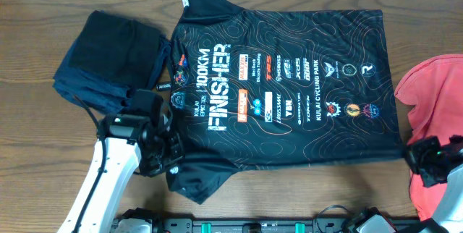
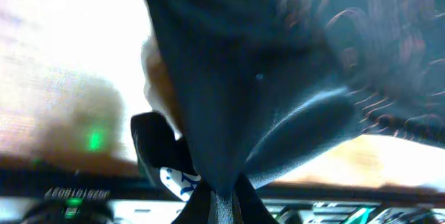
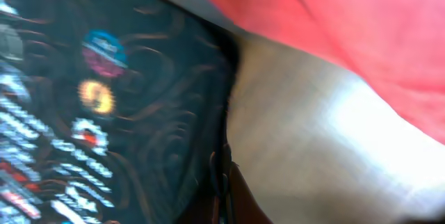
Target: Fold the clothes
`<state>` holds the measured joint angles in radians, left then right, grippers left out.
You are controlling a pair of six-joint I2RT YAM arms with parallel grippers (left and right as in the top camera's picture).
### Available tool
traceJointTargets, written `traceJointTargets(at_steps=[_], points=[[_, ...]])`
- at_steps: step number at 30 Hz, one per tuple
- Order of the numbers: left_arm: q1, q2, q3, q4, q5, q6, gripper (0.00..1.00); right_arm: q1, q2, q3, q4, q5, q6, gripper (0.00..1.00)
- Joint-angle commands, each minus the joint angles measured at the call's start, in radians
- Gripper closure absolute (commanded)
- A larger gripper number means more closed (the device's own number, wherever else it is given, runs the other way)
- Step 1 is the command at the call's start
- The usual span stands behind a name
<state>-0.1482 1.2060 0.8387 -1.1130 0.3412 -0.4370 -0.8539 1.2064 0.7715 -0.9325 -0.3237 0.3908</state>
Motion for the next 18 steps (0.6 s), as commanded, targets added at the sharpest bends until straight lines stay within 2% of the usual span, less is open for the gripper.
traceJointTargets(at_steps=[1,9,18], points=[[-0.004,-0.015,0.047,0.032,0.013,0.013,0.94,-0.009,-0.01,0.02,0.031,-0.121,0.034,0.99],[-0.004,-0.011,0.047,0.137,0.013,0.013,0.94,0.027,-0.01,0.019,0.176,-0.26,0.072,0.99],[-0.004,-0.011,0.047,0.25,0.013,-0.014,0.94,0.114,0.019,0.019,0.307,-0.2,0.176,0.99]])
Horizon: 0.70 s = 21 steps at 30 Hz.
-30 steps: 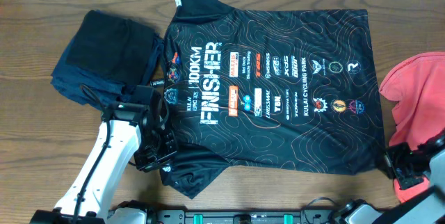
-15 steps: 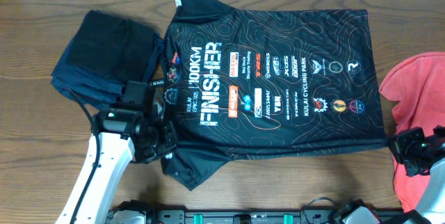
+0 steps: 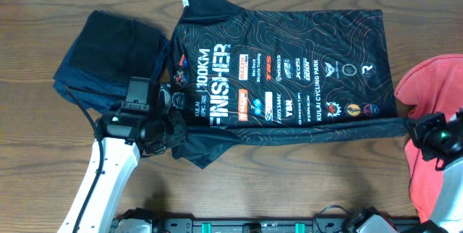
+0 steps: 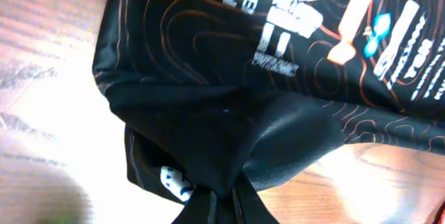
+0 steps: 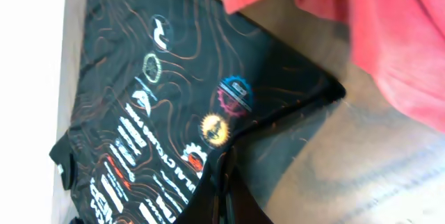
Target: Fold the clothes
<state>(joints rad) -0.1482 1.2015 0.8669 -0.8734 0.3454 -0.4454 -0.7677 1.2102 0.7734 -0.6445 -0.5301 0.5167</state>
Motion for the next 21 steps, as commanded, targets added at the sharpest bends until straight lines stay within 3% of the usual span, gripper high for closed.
traceJointTargets(at_steps=[1,10,16,21], points=[[-0.004,-0.006,0.019,0.018,0.009,-0.005,0.94,0.039,0.023,0.018,0.031,0.015,0.06,0.99],[-0.004,-0.006,0.019,0.163,0.003,0.0,0.94,0.109,0.119,0.018,0.201,0.029,0.15,0.99],[-0.004,0.001,0.019,0.188,-0.103,0.008,0.94,0.114,0.163,0.018,0.293,0.029,0.168,0.99],[-0.004,0.039,0.019,0.248,-0.108,0.049,0.94,0.114,0.181,0.018,0.334,0.03,0.168,0.99]])
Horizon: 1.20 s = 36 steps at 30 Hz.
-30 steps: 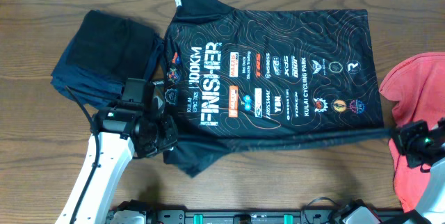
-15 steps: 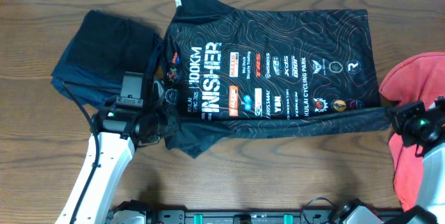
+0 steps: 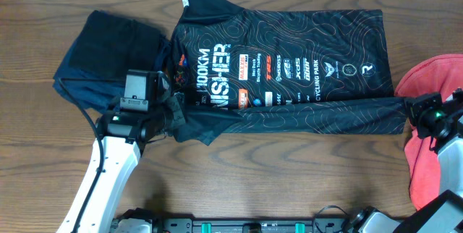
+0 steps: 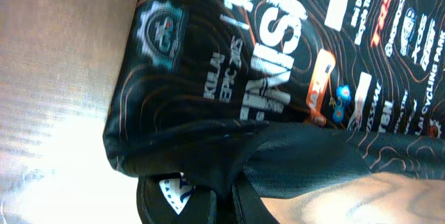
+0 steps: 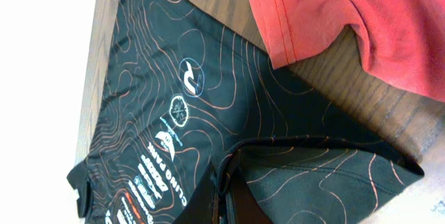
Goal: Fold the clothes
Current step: 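Lay the folded hem flat and release it with both grippers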
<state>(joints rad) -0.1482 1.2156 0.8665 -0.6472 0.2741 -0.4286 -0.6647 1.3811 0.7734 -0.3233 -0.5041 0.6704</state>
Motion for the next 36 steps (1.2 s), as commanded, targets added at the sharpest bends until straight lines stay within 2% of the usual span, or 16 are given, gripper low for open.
traceJointTargets(at_steps=[1,15,26,36], points=[[-0.004,0.035,0.019,0.04,-0.036,0.032,0.94,0.011,0.013,0.018,0.022,0.006,0.014,0.99],[-0.004,0.102,0.019,0.254,-0.035,0.067,0.94,0.011,0.034,0.018,0.052,0.078,0.036,0.99],[-0.003,0.103,0.019,0.287,-0.156,0.151,0.94,0.012,0.132,0.018,0.051,0.078,0.071,0.99],[-0.003,0.132,0.019,0.407,-0.156,0.197,0.94,0.061,0.199,0.018,0.198,0.059,0.077,0.99]])
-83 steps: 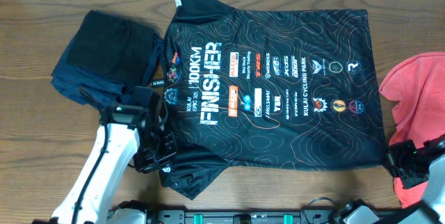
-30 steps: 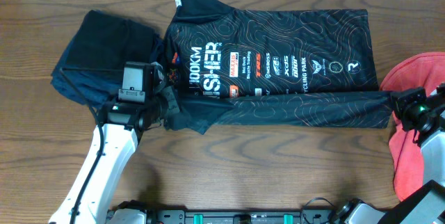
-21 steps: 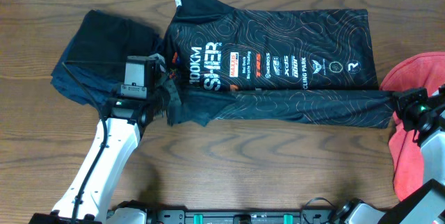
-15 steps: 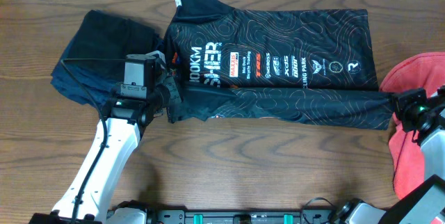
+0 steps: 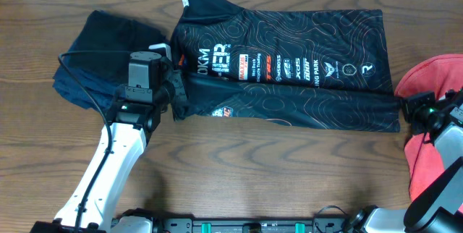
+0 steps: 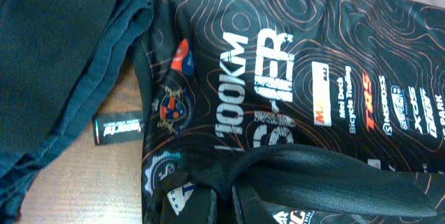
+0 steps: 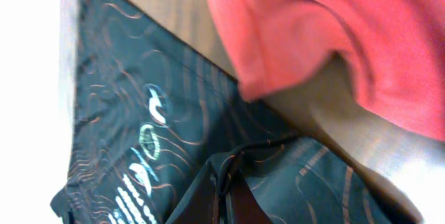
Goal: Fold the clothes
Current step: 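Lay the folded hem flat and release it with both grippers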
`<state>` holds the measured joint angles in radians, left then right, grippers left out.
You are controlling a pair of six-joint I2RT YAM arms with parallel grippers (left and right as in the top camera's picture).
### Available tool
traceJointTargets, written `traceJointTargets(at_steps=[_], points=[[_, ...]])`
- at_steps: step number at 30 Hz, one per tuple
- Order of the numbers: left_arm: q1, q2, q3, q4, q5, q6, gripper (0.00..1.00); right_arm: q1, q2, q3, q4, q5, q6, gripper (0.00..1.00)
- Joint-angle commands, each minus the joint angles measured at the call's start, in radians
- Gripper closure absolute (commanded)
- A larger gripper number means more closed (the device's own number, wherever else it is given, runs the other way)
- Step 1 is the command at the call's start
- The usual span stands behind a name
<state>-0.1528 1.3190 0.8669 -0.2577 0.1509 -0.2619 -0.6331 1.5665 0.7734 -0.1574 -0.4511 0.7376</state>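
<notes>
A black cycling jersey (image 5: 289, 66) with white and orange print lies across the table, its near half doubled over the printed half. My left gripper (image 5: 176, 101) is shut on the jersey's folded edge (image 6: 278, 165) at the collar end. At the hem end my right gripper (image 5: 404, 108) is shut on the other corner (image 7: 240, 156) of that edge. The fold line runs straight between the two grippers.
A pile of dark navy clothes (image 5: 101, 52) lies left of the jersey, with a small black tag (image 6: 117, 128) on the wood beside it. A red garment (image 5: 434, 117) is bunched at the right table edge, close to my right gripper.
Both grippers have carried the jersey's near edge farther toward the back of the table. The folded flap now covers more of the print, hiding most of the "FINISHER" lettering.
At first the jersey lay flat and open with both grippers shut on its near corners. Then the near edge stood a little over the print, then at about the middle. Now the flap lies over the lower half of the jersey.
</notes>
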Motion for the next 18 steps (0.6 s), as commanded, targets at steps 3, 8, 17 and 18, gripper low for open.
traceJointTargets(at_steps=[3,8,17,18], points=[[0.002,0.066,0.019,0.023,-0.032,0.03,0.94,0.057,0.02,0.018,0.079,0.006,0.011,0.99],[0.002,0.133,0.019,0.029,-0.032,0.029,0.94,0.093,0.024,0.018,0.109,0.042,0.011,0.98],[0.002,0.177,0.019,0.063,-0.032,0.029,0.86,0.103,0.024,0.018,0.156,0.082,0.011,0.91],[0.002,0.177,0.019,0.066,-0.032,0.029,0.76,0.103,0.024,0.018,0.159,0.082,0.01,0.72]])
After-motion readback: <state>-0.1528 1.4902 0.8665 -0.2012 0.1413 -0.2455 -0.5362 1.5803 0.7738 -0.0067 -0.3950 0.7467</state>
